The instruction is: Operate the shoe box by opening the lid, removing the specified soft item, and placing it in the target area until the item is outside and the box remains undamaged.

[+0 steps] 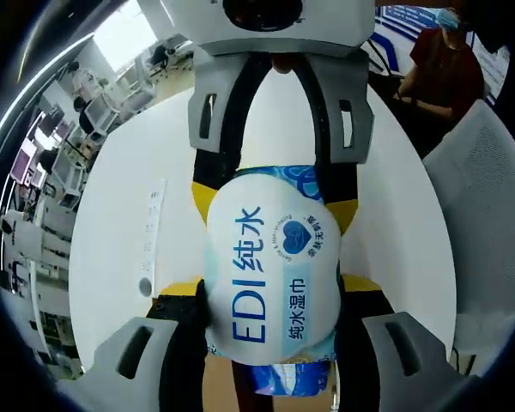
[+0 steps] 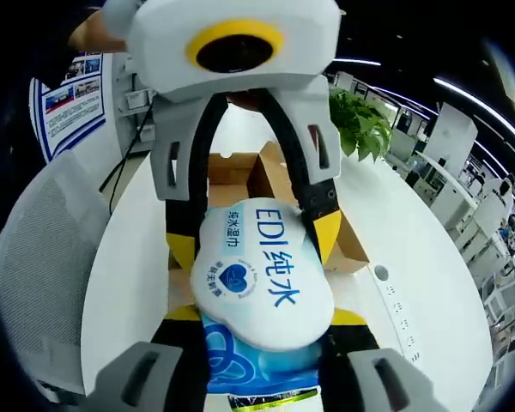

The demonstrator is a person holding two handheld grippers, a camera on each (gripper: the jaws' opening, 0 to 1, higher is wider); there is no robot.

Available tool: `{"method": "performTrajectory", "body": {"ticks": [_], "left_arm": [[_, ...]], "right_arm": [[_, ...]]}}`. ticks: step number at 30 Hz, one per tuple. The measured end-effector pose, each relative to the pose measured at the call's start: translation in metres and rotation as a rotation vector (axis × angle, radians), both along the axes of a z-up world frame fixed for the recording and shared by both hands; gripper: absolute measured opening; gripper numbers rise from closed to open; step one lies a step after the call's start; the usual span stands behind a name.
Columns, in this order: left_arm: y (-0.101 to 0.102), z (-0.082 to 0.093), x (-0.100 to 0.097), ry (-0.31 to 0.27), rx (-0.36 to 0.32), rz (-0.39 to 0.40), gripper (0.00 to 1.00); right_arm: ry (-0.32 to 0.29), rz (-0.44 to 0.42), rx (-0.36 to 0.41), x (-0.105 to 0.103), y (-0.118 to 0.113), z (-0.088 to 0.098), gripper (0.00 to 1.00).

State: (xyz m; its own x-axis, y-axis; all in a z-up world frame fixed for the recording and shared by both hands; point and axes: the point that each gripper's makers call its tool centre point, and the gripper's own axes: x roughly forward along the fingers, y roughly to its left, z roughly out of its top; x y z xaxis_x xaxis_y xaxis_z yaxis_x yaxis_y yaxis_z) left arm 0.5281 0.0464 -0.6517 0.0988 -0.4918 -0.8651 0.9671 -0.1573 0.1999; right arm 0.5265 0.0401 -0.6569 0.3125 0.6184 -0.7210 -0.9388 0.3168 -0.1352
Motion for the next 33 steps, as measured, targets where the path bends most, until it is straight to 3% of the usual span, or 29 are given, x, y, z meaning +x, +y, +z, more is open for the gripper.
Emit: {"method": "performTrajectory", "body": {"ticks": [14,33], "left_arm": [[-0.028,-0.020,0.002,-0.001,-0.002,-0.011,0.60],[-0.045,-0.069,0.010,0.008,0.006,-0.004,0.60]], "right_arm": [[0.007,-0.010,-0.021,0.004,-0.029,-0.020,0.46],[0.022,-0.005,-0.046,0.006,-0.047,-0.065,0.46]]}}
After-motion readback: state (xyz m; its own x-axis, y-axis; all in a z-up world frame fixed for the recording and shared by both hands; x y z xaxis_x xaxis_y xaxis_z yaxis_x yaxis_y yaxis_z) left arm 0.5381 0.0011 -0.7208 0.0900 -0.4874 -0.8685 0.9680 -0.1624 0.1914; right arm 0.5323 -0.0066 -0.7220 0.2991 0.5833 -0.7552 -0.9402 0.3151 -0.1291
